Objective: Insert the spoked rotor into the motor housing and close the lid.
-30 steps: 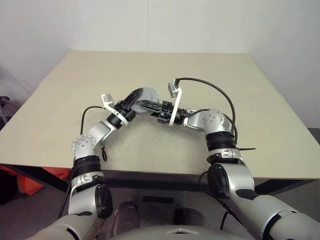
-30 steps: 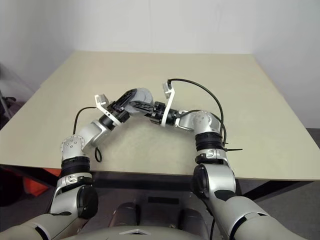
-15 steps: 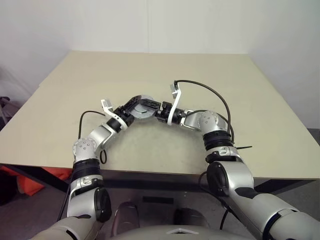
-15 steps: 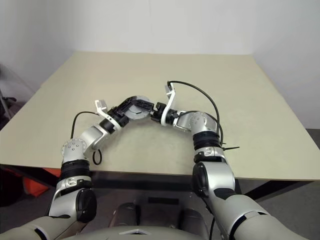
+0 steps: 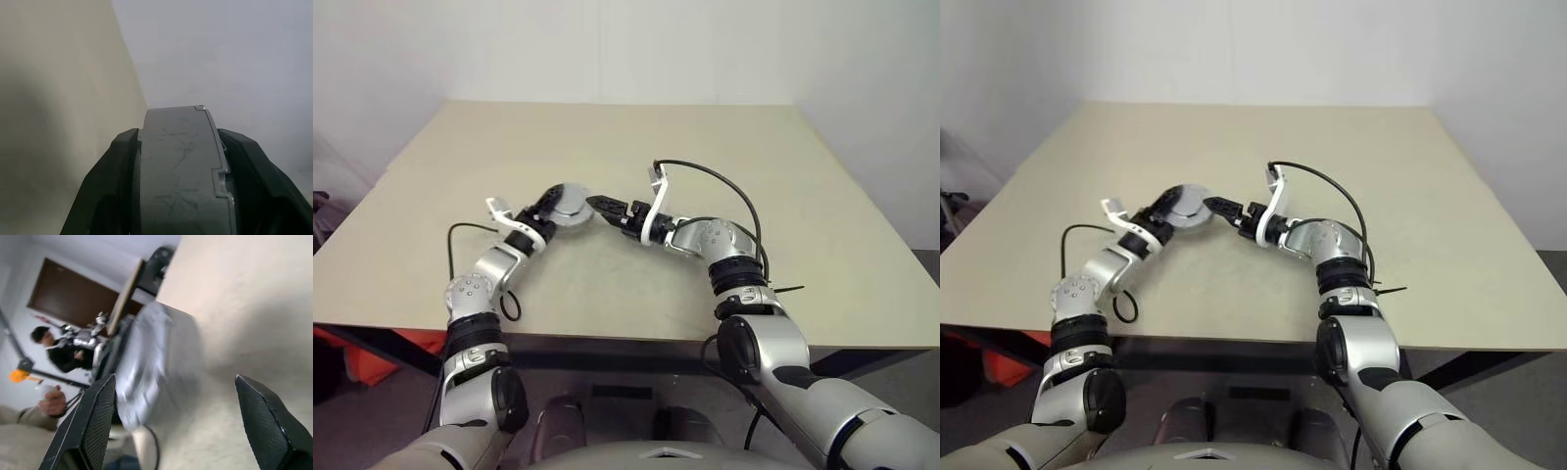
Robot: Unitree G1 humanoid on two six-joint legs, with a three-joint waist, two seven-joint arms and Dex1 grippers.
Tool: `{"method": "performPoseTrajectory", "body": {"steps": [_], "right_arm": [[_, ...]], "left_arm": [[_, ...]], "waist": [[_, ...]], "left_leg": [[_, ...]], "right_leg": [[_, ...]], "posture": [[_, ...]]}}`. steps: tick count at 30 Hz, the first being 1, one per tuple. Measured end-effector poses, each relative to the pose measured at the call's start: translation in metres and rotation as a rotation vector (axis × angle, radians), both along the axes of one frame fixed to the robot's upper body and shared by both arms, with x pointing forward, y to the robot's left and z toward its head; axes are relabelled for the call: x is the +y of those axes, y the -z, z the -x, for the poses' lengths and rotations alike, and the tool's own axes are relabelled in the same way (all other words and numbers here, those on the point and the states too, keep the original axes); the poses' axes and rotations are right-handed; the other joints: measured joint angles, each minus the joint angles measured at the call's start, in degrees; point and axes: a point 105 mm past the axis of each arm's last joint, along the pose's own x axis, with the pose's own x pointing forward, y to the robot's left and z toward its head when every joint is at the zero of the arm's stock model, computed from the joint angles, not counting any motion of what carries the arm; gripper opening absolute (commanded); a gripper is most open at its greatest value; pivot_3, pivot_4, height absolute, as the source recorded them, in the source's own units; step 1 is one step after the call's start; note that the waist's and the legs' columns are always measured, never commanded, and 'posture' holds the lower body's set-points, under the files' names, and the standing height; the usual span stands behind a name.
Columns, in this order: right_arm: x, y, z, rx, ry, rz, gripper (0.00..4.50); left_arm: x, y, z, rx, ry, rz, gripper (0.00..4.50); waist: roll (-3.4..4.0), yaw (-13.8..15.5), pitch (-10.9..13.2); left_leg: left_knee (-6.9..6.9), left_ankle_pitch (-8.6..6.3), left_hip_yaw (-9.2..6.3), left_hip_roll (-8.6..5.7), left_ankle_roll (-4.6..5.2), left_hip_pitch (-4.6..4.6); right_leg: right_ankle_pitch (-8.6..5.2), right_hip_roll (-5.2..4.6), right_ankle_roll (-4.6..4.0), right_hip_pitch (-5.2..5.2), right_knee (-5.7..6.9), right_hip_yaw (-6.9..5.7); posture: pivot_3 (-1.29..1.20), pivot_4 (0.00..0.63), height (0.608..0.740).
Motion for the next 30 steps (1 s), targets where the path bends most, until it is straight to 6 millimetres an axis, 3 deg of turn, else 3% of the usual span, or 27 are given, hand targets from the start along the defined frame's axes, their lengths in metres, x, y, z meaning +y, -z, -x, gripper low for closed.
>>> {"method": "performPoseTrajectory", "body": {"steps": [3, 8, 11, 12, 17, 21, 26, 30], "right_arm": [[-0.002, 0.001, -0.002, -0.008, 0.014, 0.012, 4.35], [-0.002, -0.002, -0.003, -0.019, 0.015, 0.016, 4.35], [0.000, -0.004, -0.004, -0.027, 0.012, 0.018, 4.35], [0.000, -0.004, -0.004, -0.030, 0.013, 0.021, 4.35], [0.003, -0.001, -0.003, -0.015, 0.002, 0.028, 4.35], [0.004, 0.000, -0.004, -0.006, -0.006, 0.034, 4.35], [0.005, 0.001, -0.002, 0.013, -0.037, 0.033, 4.35], [0.003, 0.000, -0.008, -0.048, -0.018, 0.082, 4.35]], "left_arm": [[0.036, 0.022, 0.005, 0.088, -0.148, -0.041, 2.15], [0.076, 0.048, 0.015, 0.207, -0.317, -0.089, 2.15], [0.086, 0.047, 0.015, 0.219, -0.360, -0.117, 2.15], [0.087, 0.047, 0.015, 0.220, -0.368, -0.125, 2.89], [0.091, 0.039, 0.014, 0.200, -0.391, -0.159, 4.42], [0.117, 0.034, 0.018, 0.221, -0.489, -0.240, 4.42], [0.165, 0.010, 0.029, 0.204, -0.626, -0.385, 4.42], [0.169, 0.000, 0.028, 0.198, -0.630, -0.533, 4.42]], "waist": [[0.00, -0.02, 0.00], [-0.17, 0.45, 0.02], [-0.22, 0.42, -0.01], [-0.23, 0.40, -0.02], [-0.23, 0.27, -0.02], [-0.24, -0.23, -0.01], [-0.27, -0.33, -0.02], [-0.30, 0.58, -0.04]], "left_leg": [[0.00, -0.01, 0.00, 0.00, 0.01, -0.03], [0.03, -0.01, -0.05, 0.01, 0.02, -0.06], [0.07, -0.01, -0.06, 0.00, 0.02, 0.02], [0.07, -0.01, -0.06, 0.00, 0.01, 0.05], [0.07, 0.04, -0.06, 0.01, -0.06, 0.19], [0.07, 0.10, -0.05, 0.05, -0.17, 0.34], [0.07, 0.11, -0.05, 0.02, -0.18, 0.35], [0.11, 0.11, -0.06, 0.00, -0.18, 0.29]], "right_leg": [[0.00, 0.00, 0.00, 0.00, -0.02, 0.00], [0.00, 0.00, 0.01, 0.03, -0.03, -0.03], [0.01, -0.01, 0.03, 0.10, -0.02, -0.03], [0.01, -0.01, 0.03, 0.12, 0.00, -0.03], [0.00, -0.01, 0.00, 0.12, 0.20, -0.01], [-0.01, 0.01, 0.00, 0.12, 0.35, 0.02], [0.00, 0.00, 0.00, 0.12, 0.38, 0.05], [0.00, -0.03, -0.01, 0.13, 0.39, 0.06]], "posture": [[0.00, 0.000, 0.740], [0.00, 0.000, 0.740], [0.00, 0.000, 0.740], [0.00, 0.000, 0.740], [0.00, 0.000, 0.740], [0.00, 0.000, 0.740], [0.00, 0.000, 0.740], [0.00, 0.000, 0.740]]}}
